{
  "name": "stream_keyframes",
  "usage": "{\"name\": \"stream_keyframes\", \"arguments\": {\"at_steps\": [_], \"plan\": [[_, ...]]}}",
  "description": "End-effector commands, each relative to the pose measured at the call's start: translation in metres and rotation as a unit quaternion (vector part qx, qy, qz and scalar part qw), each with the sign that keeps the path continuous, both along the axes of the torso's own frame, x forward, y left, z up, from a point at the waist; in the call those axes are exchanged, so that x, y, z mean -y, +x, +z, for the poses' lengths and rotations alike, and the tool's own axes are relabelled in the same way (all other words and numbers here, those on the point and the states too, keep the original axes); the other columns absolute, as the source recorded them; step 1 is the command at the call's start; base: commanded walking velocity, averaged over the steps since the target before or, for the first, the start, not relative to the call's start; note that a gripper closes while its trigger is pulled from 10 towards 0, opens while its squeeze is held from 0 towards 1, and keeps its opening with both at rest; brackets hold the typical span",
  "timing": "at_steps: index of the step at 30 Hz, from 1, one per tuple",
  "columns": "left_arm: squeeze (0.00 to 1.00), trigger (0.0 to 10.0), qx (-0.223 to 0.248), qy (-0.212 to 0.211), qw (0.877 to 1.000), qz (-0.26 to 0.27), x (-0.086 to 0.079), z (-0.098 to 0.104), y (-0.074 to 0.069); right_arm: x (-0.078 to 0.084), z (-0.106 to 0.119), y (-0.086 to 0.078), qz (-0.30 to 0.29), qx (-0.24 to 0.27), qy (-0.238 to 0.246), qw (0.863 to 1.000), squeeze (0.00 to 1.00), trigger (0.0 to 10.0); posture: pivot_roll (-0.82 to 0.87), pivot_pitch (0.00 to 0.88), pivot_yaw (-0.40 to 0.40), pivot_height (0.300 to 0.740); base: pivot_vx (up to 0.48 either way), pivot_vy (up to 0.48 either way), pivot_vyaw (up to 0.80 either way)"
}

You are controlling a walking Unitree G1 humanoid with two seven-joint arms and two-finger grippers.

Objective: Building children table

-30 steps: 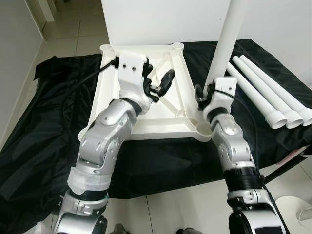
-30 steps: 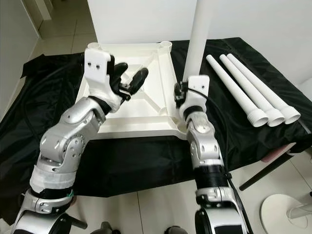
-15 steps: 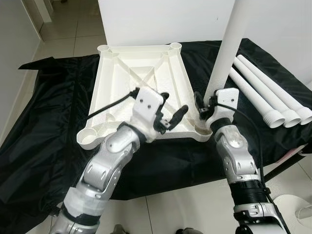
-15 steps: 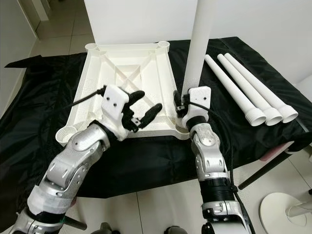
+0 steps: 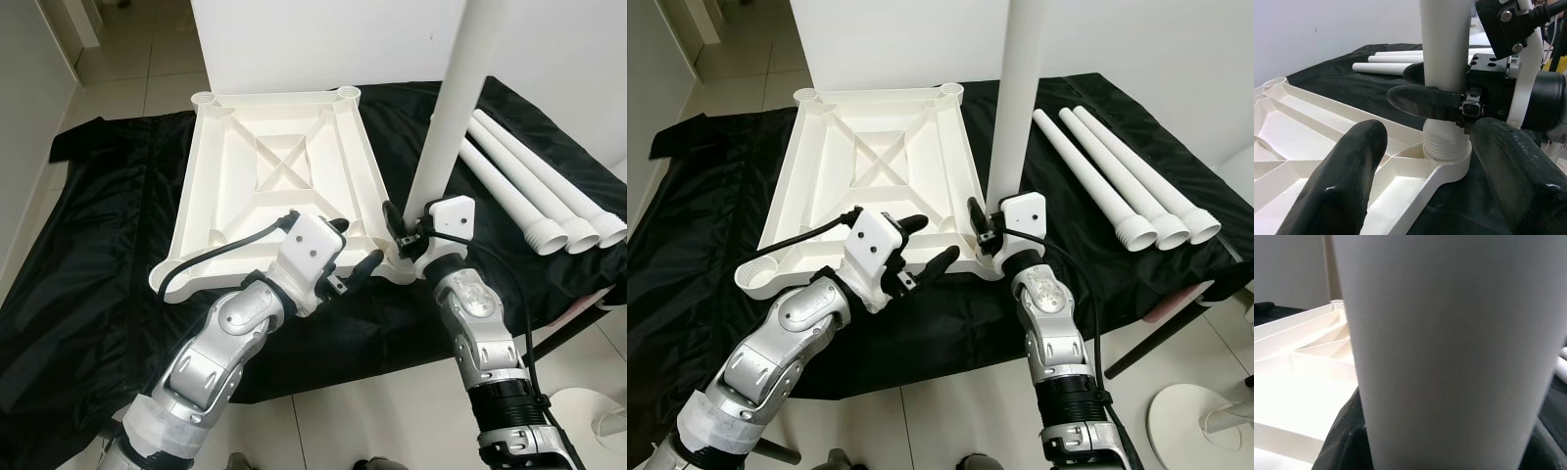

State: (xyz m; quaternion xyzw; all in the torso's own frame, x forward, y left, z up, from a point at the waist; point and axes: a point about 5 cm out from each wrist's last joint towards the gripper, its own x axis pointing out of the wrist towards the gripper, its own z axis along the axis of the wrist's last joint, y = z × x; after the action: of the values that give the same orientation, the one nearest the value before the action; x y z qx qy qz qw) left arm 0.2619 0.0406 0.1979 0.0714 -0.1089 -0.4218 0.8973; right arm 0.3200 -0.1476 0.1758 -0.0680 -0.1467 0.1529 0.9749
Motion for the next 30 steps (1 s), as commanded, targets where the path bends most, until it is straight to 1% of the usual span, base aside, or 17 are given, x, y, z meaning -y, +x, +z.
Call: {"name": "stream_keyframes", "arguments": {"at_steps": [1,2,3,6,7,8,12,16,19,24,27,30], "plan": [[0.00,10.0,0.001,0.025,0.997,-0.067,0.004,-0.004,-0.006,0.001,-0.017,-0.003,0.014,-0.031,-0.009,0.999,0.00,10.0,-0.07,0.102,0.067,0.740,0.000,0.000,0.00],[0.00,10.0,0.001,0.025,0.997,-0.067,0.004,-0.004,-0.006,0.001,-0.017,-0.003,0.014,-0.031,-0.009,0.999,0.00,10.0,-0.07,0.102,0.067,0.740,0.000,0.000,0.00],[0.00,10.0,0.001,0.025,0.997,-0.066,0.003,-0.004,-0.007,0.004,-0.021,-0.004,0.013,-0.036,-0.013,0.999,0.00,10.0,-0.07,0.101,0.068,0.740,0.000,0.000,0.00],[0.00,10.0,0.001,0.025,0.997,-0.067,0.003,-0.005,-0.007,0.005,-0.022,-0.004,0.014,-0.036,-0.013,0.999,0.00,10.0,-0.07,0.101,0.068,0.740,0.000,0.000,0.00],[0.00,10.0,0.000,0.026,0.997,-0.068,0.003,-0.005,-0.008,0.005,-0.022,-0.003,0.027,-0.034,-0.009,0.999,0.00,10.0,-0.07,0.102,0.070,0.740,0.000,0.000,0.00],[0.00,10.0,0.000,0.026,0.997,-0.068,0.003,-0.005,-0.008,0.005,-0.022,-0.003,0.027,-0.034,-0.009,0.999,0.00,10.0,-0.07,0.102,0.070,0.740,0.000,0.000,0.00],[0.00,10.0,0.000,0.031,0.997,-0.070,0.004,-0.006,-0.008,0.005,-0.024,-0.003,0.055,-0.029,-0.018,0.998,0.00,10.0,-0.07,0.102,0.070,0.740,0.000,0.000,0.00],[0.00,10.0,-0.002,0.030,0.997,-0.071,0.004,-0.006,-0.008,0.005,-0.025,-0.002,0.066,-0.030,-0.019,0.997,0.00,10.0,-0.07,0.103,0.075,0.740,0.000,0.000,0.00],[0.00,10.0,-0.003,0.032,0.997,-0.073,0.004,-0.006,-0.009,0.004,-0.027,-0.001,0.086,-0.038,-0.012,0.996,0.00,10.0,-0.07,0.104,0.075,0.740,0.000,0.000,0.00],[0.00,10.0,-0.003,0.032,0.997,-0.073,0.004,-0.005,-0.009,0.004,-0.031,0.001,0.091,-0.054,0.001,0.994,0.00,10.0,-0.07,0.104,0.074,0.740,0.000,0.000,0.00],[0.00,10.0,-0.003,0.032,0.997,-0.071,0.004,-0.005,-0.009,0.005,-0.036,0.007,0.077,-0.085,0.004,0.993,0.00,10.0,-0.06,0.102,0.069,0.740,0.000,0.000,0.00],[0.00,10.0,-0.004,0.032,0.997,-0.071,0.004,-0.005,-0.009,0.005,-0.038,0.010,0.067,-0.099,0.006,0.993,0.00,10.0,-0.06,0.102,0.069,0.740,0.000,0.000,0.00]]}}
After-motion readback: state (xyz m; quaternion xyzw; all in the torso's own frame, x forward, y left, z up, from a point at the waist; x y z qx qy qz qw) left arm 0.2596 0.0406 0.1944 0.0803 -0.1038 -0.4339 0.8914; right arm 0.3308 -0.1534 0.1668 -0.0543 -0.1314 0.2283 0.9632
